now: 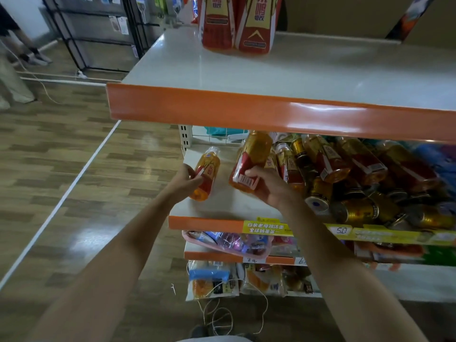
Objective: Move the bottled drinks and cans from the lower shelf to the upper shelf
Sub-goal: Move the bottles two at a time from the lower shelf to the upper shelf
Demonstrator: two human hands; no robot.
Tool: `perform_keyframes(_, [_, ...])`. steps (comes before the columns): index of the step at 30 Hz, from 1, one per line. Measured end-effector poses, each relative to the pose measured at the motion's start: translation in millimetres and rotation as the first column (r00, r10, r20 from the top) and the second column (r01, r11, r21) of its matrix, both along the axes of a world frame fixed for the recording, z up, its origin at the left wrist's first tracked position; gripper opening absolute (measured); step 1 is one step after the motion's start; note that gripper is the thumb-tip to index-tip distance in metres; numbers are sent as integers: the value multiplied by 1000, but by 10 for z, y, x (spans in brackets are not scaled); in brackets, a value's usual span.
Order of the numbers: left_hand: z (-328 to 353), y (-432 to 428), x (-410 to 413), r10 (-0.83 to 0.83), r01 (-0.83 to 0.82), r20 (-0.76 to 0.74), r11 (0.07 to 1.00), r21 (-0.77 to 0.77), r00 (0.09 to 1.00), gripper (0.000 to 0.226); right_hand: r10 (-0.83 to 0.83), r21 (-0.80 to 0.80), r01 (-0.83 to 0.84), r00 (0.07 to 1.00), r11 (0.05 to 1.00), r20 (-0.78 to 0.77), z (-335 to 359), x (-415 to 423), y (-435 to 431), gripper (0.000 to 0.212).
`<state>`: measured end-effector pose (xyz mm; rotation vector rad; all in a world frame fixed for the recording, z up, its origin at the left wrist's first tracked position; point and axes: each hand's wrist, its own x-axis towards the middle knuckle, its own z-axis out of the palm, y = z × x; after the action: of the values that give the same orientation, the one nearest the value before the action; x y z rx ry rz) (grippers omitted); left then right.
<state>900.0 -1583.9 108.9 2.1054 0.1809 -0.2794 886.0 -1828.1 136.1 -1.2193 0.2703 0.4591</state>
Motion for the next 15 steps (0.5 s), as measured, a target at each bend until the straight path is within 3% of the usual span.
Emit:
perform_keyframes(2, [-2,-23,-9,10,-9,23,1000,-15,1000,32,-4,-58,8,998,998,69,-129,-93,31,36])
perform_keyframes(5, [-15,-52,-51,6,-5,39,999,-36,999,44,11,-144,2,996,990,93,-327,-200,46,65])
perform_keyframes(8, [-12,-50,-69,38,-36,29,998,-57,999,50,19,-289,26,988,957,153,-424,-306,93,56])
perform_keyframes(12, [-43,-2,-61,66,-67,-5,994,-88,998,49,-39,-529,205,950,823,309,-519,-359,191,74])
perform_keyframes(15, [-66,27,-24,108,-112,-40,986,-122,993,45,-35,-605,289,917,742,396,-611,-362,237,79])
